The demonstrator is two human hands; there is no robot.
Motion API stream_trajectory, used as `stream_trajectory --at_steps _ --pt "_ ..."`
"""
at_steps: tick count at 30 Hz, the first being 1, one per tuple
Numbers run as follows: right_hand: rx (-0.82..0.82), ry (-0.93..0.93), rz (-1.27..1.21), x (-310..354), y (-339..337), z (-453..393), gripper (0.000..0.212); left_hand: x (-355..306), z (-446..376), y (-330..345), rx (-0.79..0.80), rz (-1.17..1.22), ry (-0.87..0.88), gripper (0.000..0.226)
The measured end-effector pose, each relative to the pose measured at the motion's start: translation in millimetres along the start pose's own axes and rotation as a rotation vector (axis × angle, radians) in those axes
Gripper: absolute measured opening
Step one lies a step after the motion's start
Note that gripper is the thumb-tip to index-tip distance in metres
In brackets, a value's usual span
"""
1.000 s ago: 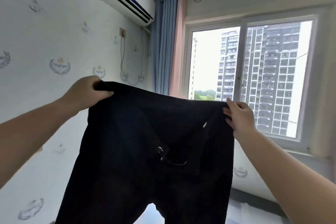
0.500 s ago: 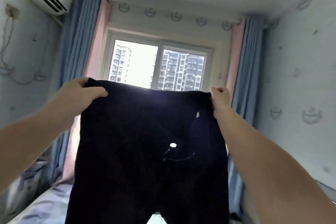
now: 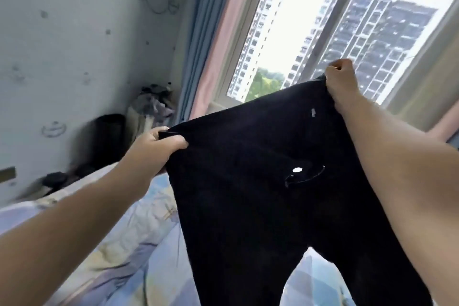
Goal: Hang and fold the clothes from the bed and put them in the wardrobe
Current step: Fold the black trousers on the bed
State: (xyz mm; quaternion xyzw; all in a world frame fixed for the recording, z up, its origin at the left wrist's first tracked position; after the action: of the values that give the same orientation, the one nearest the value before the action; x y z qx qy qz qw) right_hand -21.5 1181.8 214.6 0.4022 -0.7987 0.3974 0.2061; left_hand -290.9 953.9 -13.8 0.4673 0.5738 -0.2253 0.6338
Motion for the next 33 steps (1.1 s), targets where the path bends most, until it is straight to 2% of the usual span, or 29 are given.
stream_trajectory --at_steps 2,5,7,12,14,17,21,26,31,33 --pt "0.130 0.009 0.056 -18.2 79.1 30.0 0.027 47.7 3.1 -56.5 -0.096 -0.065 -0.065 0.016" --pt "0.369 0.018 0.174 -48.8 212.8 93.1 0.032 118.6 8.5 -151.7 -0.219 -0.165 -0.192 0.005" --pt "0.499 0.009 0.216 -65.6 292.8 135.7 0.028 157.6 4.9 -213.0 -0.299 -0.231 -0.285 0.015" --pt "0.698 0.035 0.308 -95.8 481.5 207.9 0.018 233.3 -47.2 -371.9 -0.491 -0.358 -0.468 0.015" --pt "0.768 0.047 0.342 -102.1 548.4 224.8 0.022 255.8 -78.2 -425.2 -0.527 -0.383 -0.514 0.010" --pt "0.850 0.044 0.366 -101.1 658.0 243.2 0.026 290.5 -131.9 -504.2 -0.527 -0.433 -0.612 0.018" --pt "0.931 0.144 0.349 -96.5 802.8 270.3 0.028 329.1 -203.3 -612.3 -0.518 -0.585 -0.741 0.019" --pt "0.972 0.220 0.288 -111.4 945.2 306.0 0.029 382.9 -265.7 -699.3 -0.451 -0.738 -0.817 0.018" --pt "1.077 0.300 0.239 -134.1 1013.2 365.8 0.040 434.9 -278.1 -747.1 -0.355 -0.877 -0.955 0.021" --pt "1.142 0.347 0.231 -155.0 1022.9 400.2 0.046 444.4 -290.2 -760.4 -0.356 -1.000 -0.930 0.025"
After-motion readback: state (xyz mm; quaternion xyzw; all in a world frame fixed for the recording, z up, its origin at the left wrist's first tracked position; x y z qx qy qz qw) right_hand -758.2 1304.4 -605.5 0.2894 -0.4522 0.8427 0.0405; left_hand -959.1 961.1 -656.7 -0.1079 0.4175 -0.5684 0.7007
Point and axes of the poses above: each hand's wrist, its own z-axis away from the middle knuckle, its own y-axis out of the palm, x = y × z, the point moved 9 cm from there along -z, towards the middle knuckle, and after that the axes turned 5 degrees about z, right-handed, at the moved point
